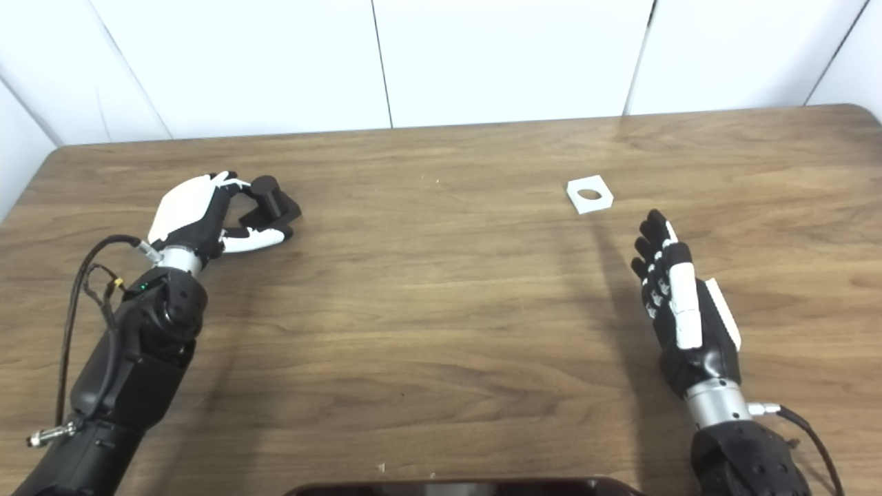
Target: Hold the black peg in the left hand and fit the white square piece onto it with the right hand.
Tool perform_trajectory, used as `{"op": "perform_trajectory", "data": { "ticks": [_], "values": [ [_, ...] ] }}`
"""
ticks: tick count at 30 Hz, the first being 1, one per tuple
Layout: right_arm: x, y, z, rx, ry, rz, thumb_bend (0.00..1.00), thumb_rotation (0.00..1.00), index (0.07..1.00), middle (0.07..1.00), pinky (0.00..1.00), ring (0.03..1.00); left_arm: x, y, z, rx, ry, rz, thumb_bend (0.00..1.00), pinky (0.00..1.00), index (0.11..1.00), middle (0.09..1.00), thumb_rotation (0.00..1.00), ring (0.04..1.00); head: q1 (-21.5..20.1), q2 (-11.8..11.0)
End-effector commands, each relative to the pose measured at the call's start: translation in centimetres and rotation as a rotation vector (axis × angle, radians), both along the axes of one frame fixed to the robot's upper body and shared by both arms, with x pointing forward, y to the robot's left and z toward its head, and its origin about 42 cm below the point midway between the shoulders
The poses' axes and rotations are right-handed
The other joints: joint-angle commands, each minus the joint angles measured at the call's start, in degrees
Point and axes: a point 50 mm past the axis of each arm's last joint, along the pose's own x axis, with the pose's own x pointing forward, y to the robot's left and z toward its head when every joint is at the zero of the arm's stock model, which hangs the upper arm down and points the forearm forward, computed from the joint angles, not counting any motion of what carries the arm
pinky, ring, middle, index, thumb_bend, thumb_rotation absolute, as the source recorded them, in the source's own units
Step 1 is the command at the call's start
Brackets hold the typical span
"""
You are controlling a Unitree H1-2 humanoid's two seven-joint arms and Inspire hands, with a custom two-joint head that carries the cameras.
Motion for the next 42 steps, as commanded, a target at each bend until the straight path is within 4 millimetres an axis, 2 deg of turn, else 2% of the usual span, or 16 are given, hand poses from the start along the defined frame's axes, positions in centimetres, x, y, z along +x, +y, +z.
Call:
{"op": "perform_trajectory", "data": {
  "ticks": [1,17,30,38,40,42],
  "values": [
    [0.0,0.2,1.24,0.005,-0.08,-0.009,0.58,1.0,1.0,1.0,1.0,1.0,1.58,-0.26,2.94,0.009,-0.113,-0.016,0.76,1.0,0.743,0.958,0.47,1.0,0.06,0.07],
    [-0.21,-0.17,1.42,0.012,-0.082,-0.014,0.59,1.0,1.0,1.0,1.0,1.0,1.48,-0.56,2.6,0.001,-0.117,-0.013,0.72,1.0,0.699,0.942,0.48,1.0,0.28,0.32],
    [-0.31,-0.53,1.61,-0.007,-0.083,-0.022,0.59,1.0,1.0,1.0,1.0,1.0,1.23,-0.51,2.49,-0.036,-0.122,0.007,0.69,1.0,0.62,0.938,0.4,1.0,0.47,0.6],
    [-0.19,-0.58,1.77,-0.002,-0.089,-0.02,0.58,1.0,1.0,1.0,1.0,1.0,1.22,-0.4,2.39,-0.065,-0.134,0.01,0.64,1.0,0.571,0.93,0.3,1.0,0.54,0.72],
    [-0.2,-0.61,1.81,0.0,-0.09,-0.02,0.59,1.0,1.0,1.0,1.0,1.0,1.24,-0.34,2.35,-0.073,-0.134,0.013,0.56,1.0,0.518,0.928,0.16,1.0,0.52,0.73],
    [-0.21,-0.67,1.83,0.003,-0.089,-0.019,0.6,1.0,1.0,1.0,1.0,1.0,1.23,-0.33,2.33,-0.079,-0.134,0.014,0.52,1.0,0.496,0.928,0.1,1.0,0.5,0.73]
  ]
}}
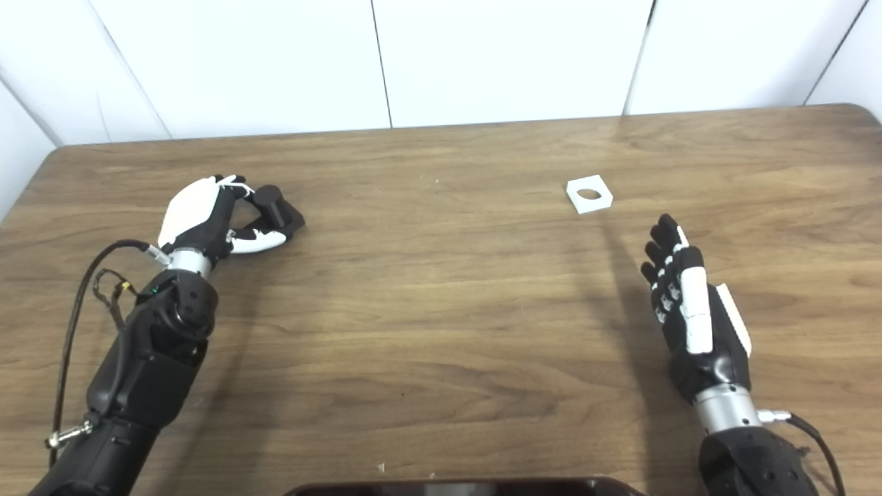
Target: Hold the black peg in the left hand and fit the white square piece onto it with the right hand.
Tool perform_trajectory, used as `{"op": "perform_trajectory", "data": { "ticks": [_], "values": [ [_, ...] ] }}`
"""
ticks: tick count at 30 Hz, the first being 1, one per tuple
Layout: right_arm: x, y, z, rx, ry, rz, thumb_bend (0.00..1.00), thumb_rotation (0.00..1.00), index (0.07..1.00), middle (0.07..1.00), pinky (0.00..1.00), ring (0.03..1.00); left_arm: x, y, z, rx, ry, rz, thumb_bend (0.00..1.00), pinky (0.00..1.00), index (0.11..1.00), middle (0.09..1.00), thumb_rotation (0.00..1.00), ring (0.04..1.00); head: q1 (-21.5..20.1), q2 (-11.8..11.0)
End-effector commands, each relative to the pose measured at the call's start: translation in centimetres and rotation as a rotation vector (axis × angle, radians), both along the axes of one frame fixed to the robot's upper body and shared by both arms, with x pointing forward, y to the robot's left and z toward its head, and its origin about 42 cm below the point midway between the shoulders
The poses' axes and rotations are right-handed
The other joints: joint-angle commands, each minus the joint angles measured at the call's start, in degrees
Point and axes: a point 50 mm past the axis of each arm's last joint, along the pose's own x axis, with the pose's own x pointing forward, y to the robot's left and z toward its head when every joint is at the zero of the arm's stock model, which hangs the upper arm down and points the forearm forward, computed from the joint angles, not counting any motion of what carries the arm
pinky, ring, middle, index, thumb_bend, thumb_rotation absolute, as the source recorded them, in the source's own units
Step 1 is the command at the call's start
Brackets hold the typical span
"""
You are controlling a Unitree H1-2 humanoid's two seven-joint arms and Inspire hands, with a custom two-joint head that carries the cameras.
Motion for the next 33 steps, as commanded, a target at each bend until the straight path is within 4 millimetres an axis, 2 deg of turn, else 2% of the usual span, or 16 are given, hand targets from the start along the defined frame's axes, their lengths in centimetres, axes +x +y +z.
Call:
{"op": "perform_trajectory", "data": {
  "ticks": [1,22,26,33],
  "values": [
    [0.2,0.1,1.8,-0.002,-0.09,0.004,0.6,1.0,1.0,1.0,1.0,1.0,0.9,0.2,2.8,0.012,-0.107,-0.001,0.51,1.0,0.491,0.928,0.08,1.0,0.08,0.05],
    [0.2,-0.1,2.1,-0.009,-0.097,0.002,0.59,1.0,1.0,1.0,1.0,1.0,0.4,-0.3,2.6,-0.049,-0.083,-0.01,0.51,1.0,0.487,0.926,0.08,1.0,-0.22,0.37],
    [0.2,0.0,2.0,-0.009,-0.094,-0.004,0.59,1.0,1.0,1.0,1.0,1.0,-0.3,-0.8,2.9,-0.092,-0.042,-0.03,0.51,1.0,0.49,0.937,0.08,1.0,-0.26,0.51],
    [0.3,0.4,2.0,-0.005,-0.082,-0.004,0.59,1.0,1.0,1.0,1.0,1.0,-2.7,-2.3,3.0,-0.095,-0.009,-0.117,0.5,1.0,0.492,0.929,0.08,1.0,-0.48,0.71]
  ]
}}
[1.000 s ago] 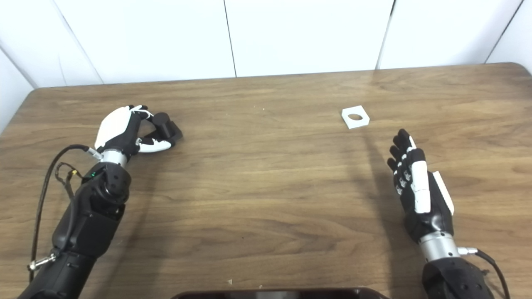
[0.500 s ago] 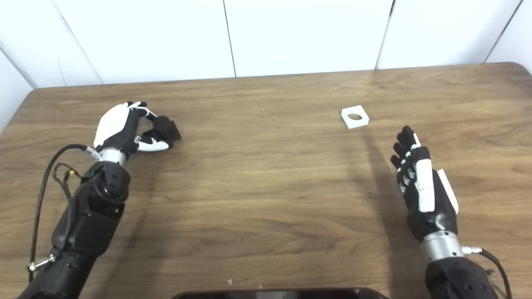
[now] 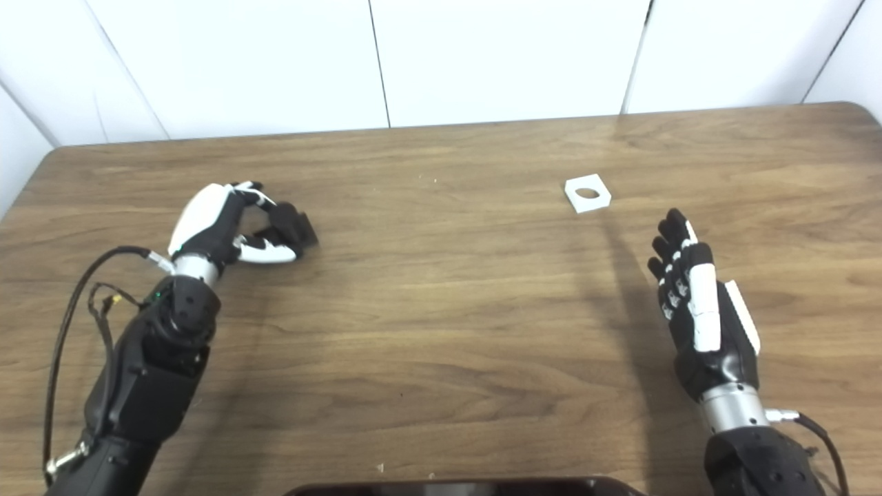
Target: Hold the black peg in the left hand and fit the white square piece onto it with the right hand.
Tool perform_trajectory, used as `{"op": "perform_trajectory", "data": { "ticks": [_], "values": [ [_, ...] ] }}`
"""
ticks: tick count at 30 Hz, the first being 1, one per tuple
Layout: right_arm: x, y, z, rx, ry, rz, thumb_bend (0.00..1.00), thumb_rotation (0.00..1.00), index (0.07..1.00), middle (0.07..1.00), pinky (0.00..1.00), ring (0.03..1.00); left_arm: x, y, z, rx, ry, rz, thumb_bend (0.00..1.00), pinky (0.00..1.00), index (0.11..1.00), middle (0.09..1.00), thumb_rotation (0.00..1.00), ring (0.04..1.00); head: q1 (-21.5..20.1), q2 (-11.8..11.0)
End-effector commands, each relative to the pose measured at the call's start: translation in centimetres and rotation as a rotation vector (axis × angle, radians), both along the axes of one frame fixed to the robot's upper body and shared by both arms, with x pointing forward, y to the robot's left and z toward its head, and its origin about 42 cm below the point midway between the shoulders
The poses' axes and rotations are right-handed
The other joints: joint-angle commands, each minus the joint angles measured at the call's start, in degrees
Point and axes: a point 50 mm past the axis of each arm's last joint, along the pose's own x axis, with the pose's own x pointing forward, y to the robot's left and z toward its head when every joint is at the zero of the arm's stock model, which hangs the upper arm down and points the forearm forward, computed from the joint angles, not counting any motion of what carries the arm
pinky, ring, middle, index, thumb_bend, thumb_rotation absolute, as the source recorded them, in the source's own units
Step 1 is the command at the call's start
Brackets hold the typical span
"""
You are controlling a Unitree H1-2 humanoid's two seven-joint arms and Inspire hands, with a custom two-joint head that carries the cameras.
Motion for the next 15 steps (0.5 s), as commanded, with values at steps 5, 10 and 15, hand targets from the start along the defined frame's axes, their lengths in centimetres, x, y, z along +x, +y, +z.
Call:
{"op": "perform_trajectory", "data": {
  "ticks": [5,10,15],
  "values": [
    [0.5,0.5,1.3,0.0,-0.073,0.011,0.59,1.0,1.0,1.0,1.0,1.0,-1.6,-1.3,1.8,0.025,-0.064,-0.068,0.5,1.0,0.492,0.932,0.08,1.0,-0.05,-0.02],
    [0.6,0.5,1.6,-0.001,-0.075,0.002,0.58,1.0,1.0,1.0,1.0,1.0,-3.1,-2.6,1.8,0.045,-0.076,-0.126,0.5,1.0,0.493,0.945,0.08,1.0,-0.16,0.12],
    [0.8,0.6,1.8,-0.012,-0.085,0.002,0.58,1.0,1.0,1.0,1.0,1.0,-4.6,-3.9,1.3,0.049,-0.064,-0.177,0.5,1.0,0.493,0.946,0.09,1.0,-0.61,0.23]
  ]
}}
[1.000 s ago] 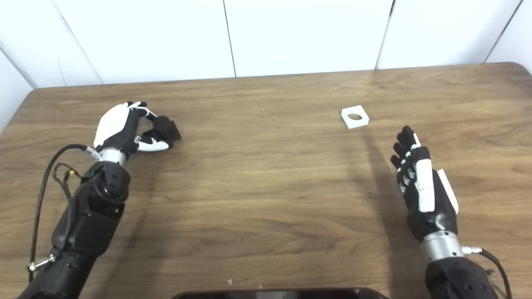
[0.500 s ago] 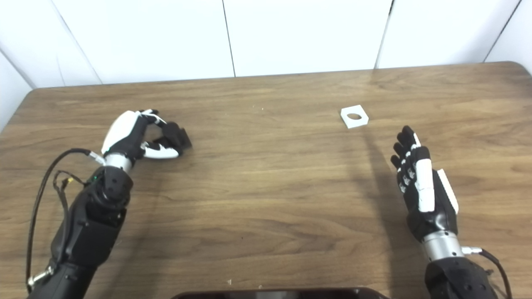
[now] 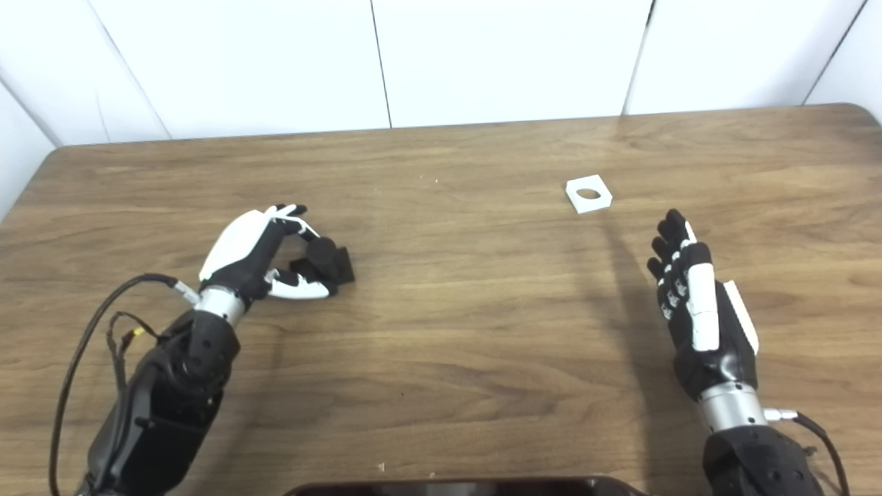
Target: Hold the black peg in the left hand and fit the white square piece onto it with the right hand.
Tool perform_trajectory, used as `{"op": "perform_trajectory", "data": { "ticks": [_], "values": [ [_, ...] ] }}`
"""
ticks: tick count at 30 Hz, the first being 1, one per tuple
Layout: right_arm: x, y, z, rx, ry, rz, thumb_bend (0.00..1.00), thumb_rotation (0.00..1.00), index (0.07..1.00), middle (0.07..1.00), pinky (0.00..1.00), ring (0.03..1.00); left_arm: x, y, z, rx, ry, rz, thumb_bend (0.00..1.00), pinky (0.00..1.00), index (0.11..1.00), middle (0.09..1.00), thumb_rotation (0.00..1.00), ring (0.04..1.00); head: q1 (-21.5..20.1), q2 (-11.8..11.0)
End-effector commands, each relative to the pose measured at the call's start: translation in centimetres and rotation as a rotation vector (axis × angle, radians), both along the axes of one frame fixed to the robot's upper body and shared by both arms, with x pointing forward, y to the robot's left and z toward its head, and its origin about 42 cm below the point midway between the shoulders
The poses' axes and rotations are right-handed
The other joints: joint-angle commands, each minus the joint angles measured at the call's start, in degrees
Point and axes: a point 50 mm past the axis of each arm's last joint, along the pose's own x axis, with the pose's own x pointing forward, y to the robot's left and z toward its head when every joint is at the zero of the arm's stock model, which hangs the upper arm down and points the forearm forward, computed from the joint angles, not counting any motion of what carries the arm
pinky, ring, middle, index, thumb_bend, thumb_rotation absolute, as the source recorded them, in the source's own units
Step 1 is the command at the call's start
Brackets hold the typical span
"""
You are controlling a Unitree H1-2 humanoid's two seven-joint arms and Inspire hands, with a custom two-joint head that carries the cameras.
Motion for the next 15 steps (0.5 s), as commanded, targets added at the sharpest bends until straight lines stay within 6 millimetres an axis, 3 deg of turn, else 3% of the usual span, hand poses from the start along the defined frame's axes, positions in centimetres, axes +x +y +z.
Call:
{"op": "perform_trajectory", "data": {
  "ticks": [1,8,15],
  "values": [
    [0.7,0.5,1.8,-0.009,-0.086,0.008,0.58,1.0,1.0,1.0,1.0,1.0,-0.2,-0.5,1.2,0.013,-0.045,-0.032,0.5,1.0,0.493,0.945,0.09,1.0,-0.1,0.14],
    [0.6,0.7,1.8,-0.005,-0.077,0.01,0.61,1.0,1.0,1.0,1.0,1.0,-2.2,-2.4,0.6,-0.007,-0.034,-0.105,0.5,1.0,0.494,0.936,0.09,1.0,-0.84,0.43],
    [0.5,1.0,1.2,-0.006,-0.068,0.034,0.6,1.0,1.0,1.0,1.0,1.0,-4.5,-5.5,0.4,-0.036,-0.038,-0.195,0.5,1.0,0.492,0.927,0.09,1.0,-1.16,0.58]
  ]
}}
